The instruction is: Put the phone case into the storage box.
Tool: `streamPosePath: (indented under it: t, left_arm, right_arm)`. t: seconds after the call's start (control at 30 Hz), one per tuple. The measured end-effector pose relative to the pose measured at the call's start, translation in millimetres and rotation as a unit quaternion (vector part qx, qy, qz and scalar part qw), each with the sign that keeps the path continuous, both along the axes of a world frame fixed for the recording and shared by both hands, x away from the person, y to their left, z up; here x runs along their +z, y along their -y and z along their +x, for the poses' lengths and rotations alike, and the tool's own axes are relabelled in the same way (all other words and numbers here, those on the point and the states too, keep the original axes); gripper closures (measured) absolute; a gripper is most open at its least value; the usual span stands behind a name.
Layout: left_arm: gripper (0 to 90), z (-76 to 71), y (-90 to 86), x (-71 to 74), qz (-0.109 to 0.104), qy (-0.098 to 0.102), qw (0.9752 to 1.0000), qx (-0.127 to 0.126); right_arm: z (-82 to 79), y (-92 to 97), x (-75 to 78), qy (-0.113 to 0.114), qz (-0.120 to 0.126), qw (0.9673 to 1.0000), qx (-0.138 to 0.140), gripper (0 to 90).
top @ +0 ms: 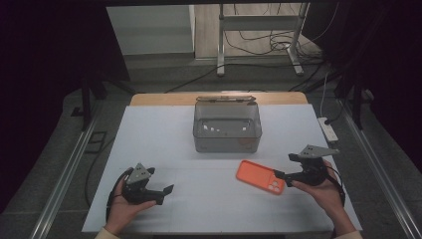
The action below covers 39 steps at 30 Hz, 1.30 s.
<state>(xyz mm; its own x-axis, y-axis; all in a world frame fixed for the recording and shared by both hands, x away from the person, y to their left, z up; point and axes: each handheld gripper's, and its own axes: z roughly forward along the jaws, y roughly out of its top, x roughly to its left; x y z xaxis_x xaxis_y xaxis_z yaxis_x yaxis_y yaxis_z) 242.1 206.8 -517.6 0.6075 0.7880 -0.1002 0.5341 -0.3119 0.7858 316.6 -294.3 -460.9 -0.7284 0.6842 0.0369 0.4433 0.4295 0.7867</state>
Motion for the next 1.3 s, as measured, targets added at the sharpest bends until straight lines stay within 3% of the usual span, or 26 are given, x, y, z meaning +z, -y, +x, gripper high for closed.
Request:
streamPosePath:
  t: [0.2,0.43,0.53,0.6,0.93,1.3]
  left_arm:
    - [6.4,-0.8,0.3,1.3,-0.006,0.002,1.0000,-0.005]
    - [6.4,-1.0,0.9,0.6,-0.002,0.002,1.0000,-0.005]
    - [6.5,-0.8,1.0,0.4,-0.002,0.001,1.0000,-0.007]
    - [6.5,-0.6,1.4,0.3,-0.001,0.001,1.0000,-0.007]
    - [6.5,-1.2,4.6,-0.1,0.001,0.003,0.9999,-0.014]
    - [6.6,-0.9,4.7,-0.7,0.005,0.001,0.9999,-0.015]
  right_arm:
    - [4.7,-5.6,15.6,-0.017,-0.023,0.9996,0.006,15.5]
    - [9.4,-11.4,30.4,-0.014,-0.038,0.9992,0.010,16.1]
    - [12.9,-13.0,33.6,-0.041,-0.052,0.9975,0.022,15.4]
    - [13.5,-15.2,35.9,-0.038,-0.064,0.9970,0.021,15.5]
    - [22.1,-25.1,38.1,-0.035,-0.087,0.9952,0.028,16.9]
    - [35.4,-33.1,31.1,-0.059,-0.117,0.9904,0.045,17.9]
